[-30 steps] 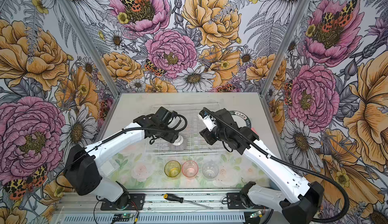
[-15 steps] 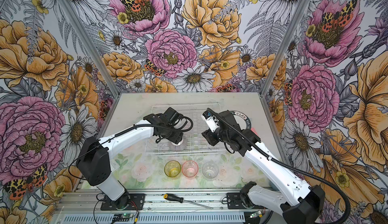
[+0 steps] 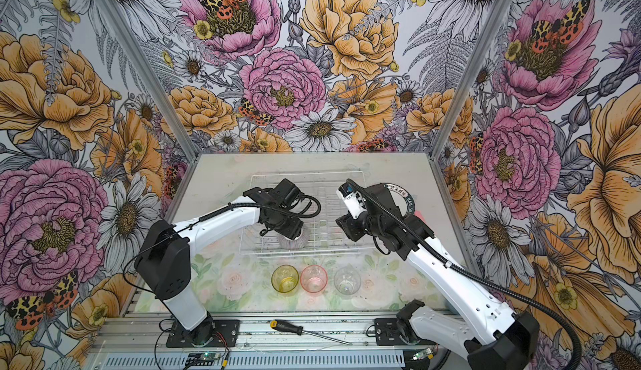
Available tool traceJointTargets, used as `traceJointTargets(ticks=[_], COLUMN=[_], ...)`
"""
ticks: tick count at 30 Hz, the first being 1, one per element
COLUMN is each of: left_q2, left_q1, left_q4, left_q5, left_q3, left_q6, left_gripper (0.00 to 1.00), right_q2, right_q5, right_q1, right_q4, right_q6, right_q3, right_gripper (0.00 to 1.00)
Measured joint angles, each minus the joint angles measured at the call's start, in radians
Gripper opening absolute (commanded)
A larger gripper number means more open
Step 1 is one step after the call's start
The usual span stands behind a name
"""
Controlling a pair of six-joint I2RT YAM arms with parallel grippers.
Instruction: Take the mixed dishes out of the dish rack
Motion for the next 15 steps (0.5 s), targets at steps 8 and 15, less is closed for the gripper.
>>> traceJointTargets(ticks=[8,15], left_q2=[0.011,0.040], left_q1=[0.000,0.000], left_q4=[-0.010,-0.014], left_q5=[0.000,0.000], left_q3=[0.003,0.024], left_q6=[0.000,0.001], left_gripper=[0.66,0.65], right_q2=[0.000,0.000], right_q5=[-0.016,-0.020], right_q1=[-0.006,-0.011], right_q4=[0.000,0.002], right_q6=[0.000,0.000], right_q3=[-0.016,-0.019], right_gripper=[0.53,0.53])
